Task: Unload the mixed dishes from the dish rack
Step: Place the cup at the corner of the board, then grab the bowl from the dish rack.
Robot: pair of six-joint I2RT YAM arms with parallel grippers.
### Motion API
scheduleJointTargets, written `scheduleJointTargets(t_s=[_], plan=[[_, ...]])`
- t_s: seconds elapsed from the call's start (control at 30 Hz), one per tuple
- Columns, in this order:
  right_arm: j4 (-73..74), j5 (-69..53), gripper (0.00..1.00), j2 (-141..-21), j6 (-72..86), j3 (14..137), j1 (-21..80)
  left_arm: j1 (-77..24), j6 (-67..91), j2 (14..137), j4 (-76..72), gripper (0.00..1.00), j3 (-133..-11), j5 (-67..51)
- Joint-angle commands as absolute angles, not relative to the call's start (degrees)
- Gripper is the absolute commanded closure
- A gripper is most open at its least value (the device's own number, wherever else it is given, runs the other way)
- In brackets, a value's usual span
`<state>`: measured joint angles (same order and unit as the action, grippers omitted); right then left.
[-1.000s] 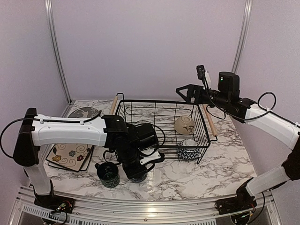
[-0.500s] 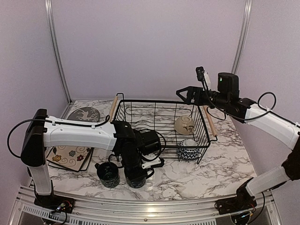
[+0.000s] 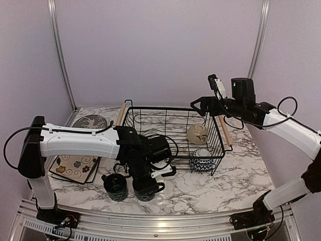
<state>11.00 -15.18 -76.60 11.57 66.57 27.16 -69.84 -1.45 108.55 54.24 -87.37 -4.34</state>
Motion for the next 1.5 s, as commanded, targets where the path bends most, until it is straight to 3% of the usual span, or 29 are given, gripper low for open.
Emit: scheduleJointTargets(t_s=[0.0,0.3,0.4,0.67,0.9,1.3,1.37,1.47], plan=[[19.6,-9.8,0.02,-78.4,6.1,71.6,29.3,-69.2,-3.0,102.6,52.6,0.44,-89.7,-4.2],[36.6,2.9,0.01,-86.3,0.8,79.0,36.4,-64.1,-4.7,93.1,44.6,0.37,-90.1,-5.7],[44.3,3.9,0.02,-89.1,1.1,80.6,36.9,-59.9,-4.0,87.7,35.8,0.21,-86.8,-7.2],[58.8,6.2,0.02,-93.5,5.0,82.8,37.0,-51.7,3.3,77.8,7.6,0.10,-76.1,-14.1],[64.7,3.6,0.14,-99.0,8.0,84.4,37.1,-51.1,3.7,79.7,5.5,0.04,-76.2,-12.6],[65.2,3.9,0.29,-105.2,9.1,87.5,36.9,-50.1,4.3,76.8,4.2,0.03,-71.8,-11.1],[65.4,4.5,0.30,-105.4,9.3,87.8,36.8,-50.0,4.1,76.7,4.0,0.03,-71.1,-11.0],[66.9,6.4,0.19,-106.1,10.0,89.3,36.9,-50.0,4.0,76.9,4.1,0.03,-70.8,-10.7]])
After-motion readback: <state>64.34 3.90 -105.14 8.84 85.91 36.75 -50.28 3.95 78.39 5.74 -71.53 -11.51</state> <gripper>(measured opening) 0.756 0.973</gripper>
